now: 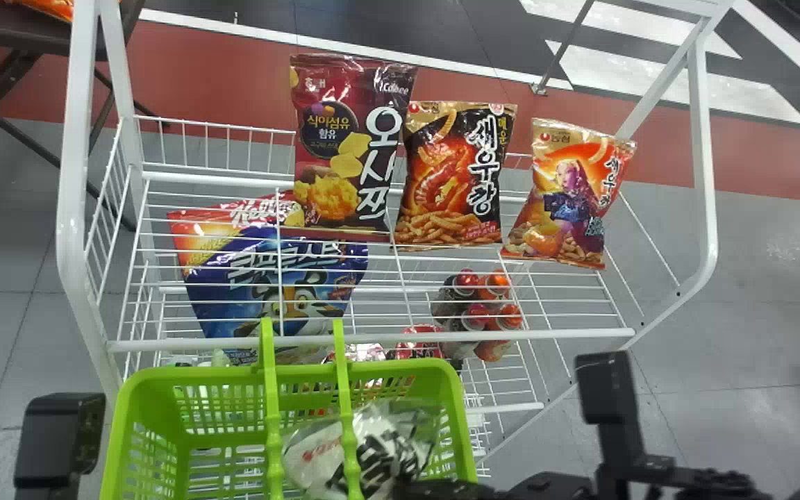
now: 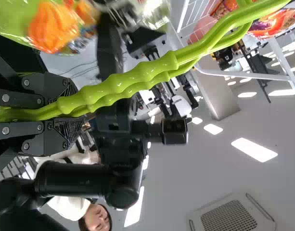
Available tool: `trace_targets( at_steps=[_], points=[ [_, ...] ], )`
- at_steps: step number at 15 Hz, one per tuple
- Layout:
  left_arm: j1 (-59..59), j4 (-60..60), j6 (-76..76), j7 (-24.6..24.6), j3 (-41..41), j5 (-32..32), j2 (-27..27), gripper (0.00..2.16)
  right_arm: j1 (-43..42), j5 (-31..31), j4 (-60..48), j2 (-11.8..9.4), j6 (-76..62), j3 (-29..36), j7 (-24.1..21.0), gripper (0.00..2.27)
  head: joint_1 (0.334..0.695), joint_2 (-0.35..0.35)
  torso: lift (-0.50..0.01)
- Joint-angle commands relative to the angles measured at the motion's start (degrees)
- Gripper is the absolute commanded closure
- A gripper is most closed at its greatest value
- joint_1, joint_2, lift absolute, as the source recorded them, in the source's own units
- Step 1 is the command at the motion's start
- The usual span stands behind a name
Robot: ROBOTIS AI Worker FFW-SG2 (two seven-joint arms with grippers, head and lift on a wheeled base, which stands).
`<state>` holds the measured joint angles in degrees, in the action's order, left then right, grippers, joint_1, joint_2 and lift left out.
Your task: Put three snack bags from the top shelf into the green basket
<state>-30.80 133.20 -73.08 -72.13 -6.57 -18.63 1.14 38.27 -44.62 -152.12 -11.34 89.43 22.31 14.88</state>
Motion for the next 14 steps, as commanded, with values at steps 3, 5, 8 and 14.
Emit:
trace_targets(
  at_steps=[3, 5, 8, 14],
  points=[
    [-0.4, 0.5, 0.0, -0.1, -0.3, 0.1, 0.0, 1.63, -0.4, 6.1, 5.5, -0.3, 0.6, -6.0, 0.0, 1.09, 0.695, -0.350, -0.045],
    [-0.4, 0.5, 0.0, -0.1, -0.3, 0.1, 0.0, 1.63, -0.3, 9.3, 5.0, -0.5, 0.6, -6.1, 0.1, 0.00, 0.695, -0.350, -0.045],
    [-0.5, 0.3, 0.0, -0.3, -0.2, 0.1, 0.0, 1.63, -0.2, 11.1, 4.8, -0.5, 0.6, -4.0, 3.3, 0.04, 0.695, -0.350, -0.045],
    [-0.3, 0.0, -0.2, 0.2, -1.2, 0.9, 0.0, 1.63, -0.7, 12.8, 7.0, 0.2, -37.6, -3.4, 10.1, 0.08, 0.695, -0.350, -0.045]
  ],
)
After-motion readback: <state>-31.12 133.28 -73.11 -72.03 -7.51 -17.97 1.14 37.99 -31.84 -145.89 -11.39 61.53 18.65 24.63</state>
